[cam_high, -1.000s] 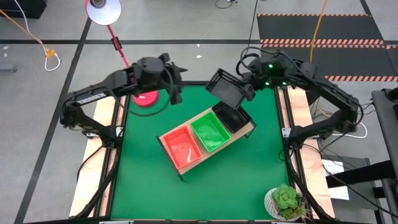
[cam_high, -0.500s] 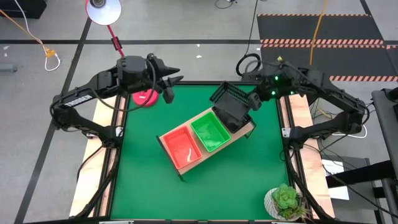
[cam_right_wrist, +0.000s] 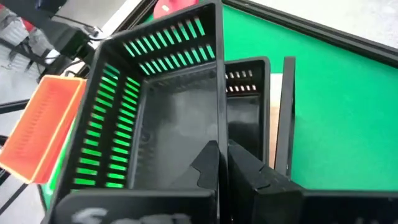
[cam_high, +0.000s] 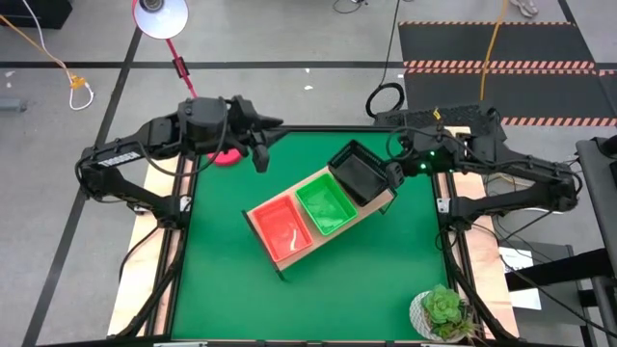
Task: Stack baskets on shelf by color
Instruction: Stack the black bin on top of the black bins on the shelf, then return to Home Position
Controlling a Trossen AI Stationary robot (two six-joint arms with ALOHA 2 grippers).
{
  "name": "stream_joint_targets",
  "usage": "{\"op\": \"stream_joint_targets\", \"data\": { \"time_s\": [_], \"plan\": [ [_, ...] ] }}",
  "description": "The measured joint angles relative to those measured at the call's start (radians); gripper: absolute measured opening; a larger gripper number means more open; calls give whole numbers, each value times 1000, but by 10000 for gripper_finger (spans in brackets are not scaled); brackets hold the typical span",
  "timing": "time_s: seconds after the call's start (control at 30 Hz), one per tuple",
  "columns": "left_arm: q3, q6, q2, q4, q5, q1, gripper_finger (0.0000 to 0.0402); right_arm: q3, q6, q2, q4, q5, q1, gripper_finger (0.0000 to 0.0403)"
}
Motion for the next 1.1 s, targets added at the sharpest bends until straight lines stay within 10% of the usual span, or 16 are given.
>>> {"op": "stream_joint_targets", "data": {
  "time_s": [0.5,0.9,1.1],
  "plan": [
    [0,-49,0,2,0,-38,140,-170,32,-44,119,74,-11,10],
    [-1,-146,-12,-30,9,-49,140,-170,26,-70,65,67,-11,96],
    [-46,-95,-63,-108,9,-90,74,-170,-158,-152,115,1,-8,102]
  ]
}}
